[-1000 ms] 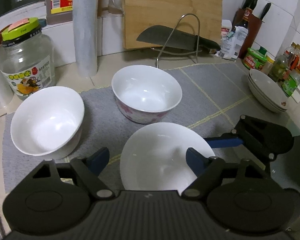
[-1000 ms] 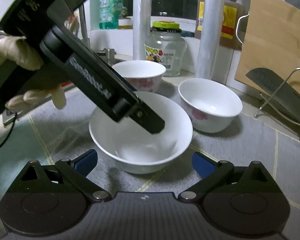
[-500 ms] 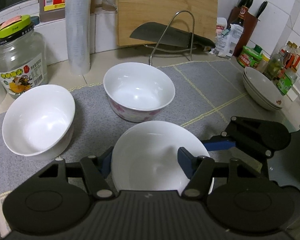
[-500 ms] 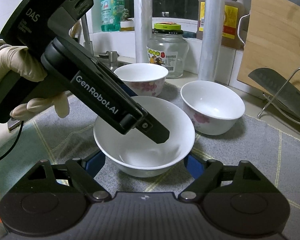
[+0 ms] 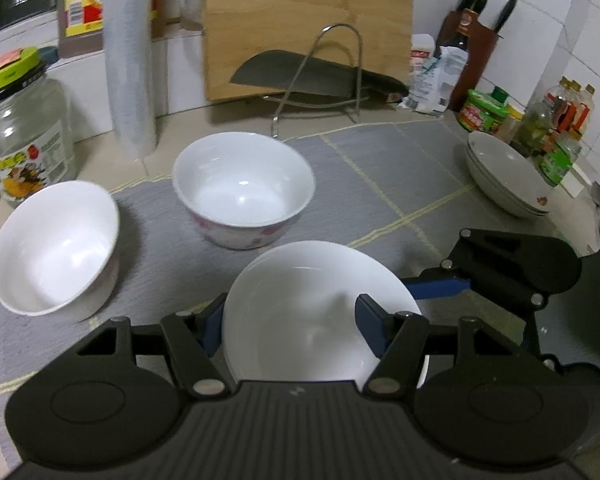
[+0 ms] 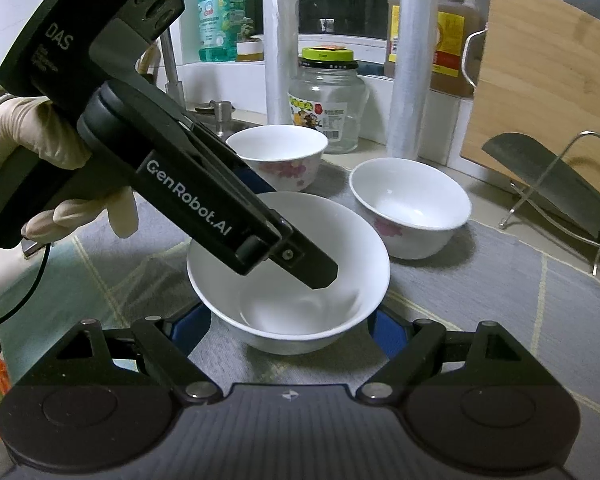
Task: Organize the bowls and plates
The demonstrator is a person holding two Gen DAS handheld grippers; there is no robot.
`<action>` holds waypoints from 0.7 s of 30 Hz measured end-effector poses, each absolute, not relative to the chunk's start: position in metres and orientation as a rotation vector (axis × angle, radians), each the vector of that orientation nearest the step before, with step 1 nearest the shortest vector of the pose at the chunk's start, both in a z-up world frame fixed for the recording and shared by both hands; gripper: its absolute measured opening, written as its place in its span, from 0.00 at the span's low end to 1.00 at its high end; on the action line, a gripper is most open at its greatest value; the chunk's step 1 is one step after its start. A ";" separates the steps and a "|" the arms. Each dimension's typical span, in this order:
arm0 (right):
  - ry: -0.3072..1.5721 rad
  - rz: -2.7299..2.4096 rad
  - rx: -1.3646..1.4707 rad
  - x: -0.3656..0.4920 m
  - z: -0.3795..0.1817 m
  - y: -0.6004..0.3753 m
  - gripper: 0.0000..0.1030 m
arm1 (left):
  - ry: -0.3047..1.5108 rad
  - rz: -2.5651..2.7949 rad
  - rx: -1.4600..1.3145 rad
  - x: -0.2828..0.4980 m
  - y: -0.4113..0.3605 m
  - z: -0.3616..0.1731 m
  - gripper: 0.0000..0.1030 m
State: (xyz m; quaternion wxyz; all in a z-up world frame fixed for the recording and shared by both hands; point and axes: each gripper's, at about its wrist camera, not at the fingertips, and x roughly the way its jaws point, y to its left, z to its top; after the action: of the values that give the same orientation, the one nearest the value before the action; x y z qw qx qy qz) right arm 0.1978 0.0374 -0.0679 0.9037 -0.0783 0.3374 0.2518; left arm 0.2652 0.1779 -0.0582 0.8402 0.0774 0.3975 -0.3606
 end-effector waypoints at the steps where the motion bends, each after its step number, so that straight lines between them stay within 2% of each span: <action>1: 0.696 0.516 -0.163 0.196 -0.067 0.035 0.86 | 0.837 -0.768 0.168 0.264 0.176 -0.057 0.63; 21: 0.694 0.424 -0.174 0.158 -0.051 -0.015 0.86 | 0.823 -0.875 0.199 0.243 0.116 -0.050 0.63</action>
State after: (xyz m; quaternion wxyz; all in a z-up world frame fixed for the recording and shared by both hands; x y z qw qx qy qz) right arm 0.1584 -0.0151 -0.0510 0.9149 -0.0843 0.3369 0.2059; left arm 0.2429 0.1164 -0.0502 0.8205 0.0935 0.3864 -0.4109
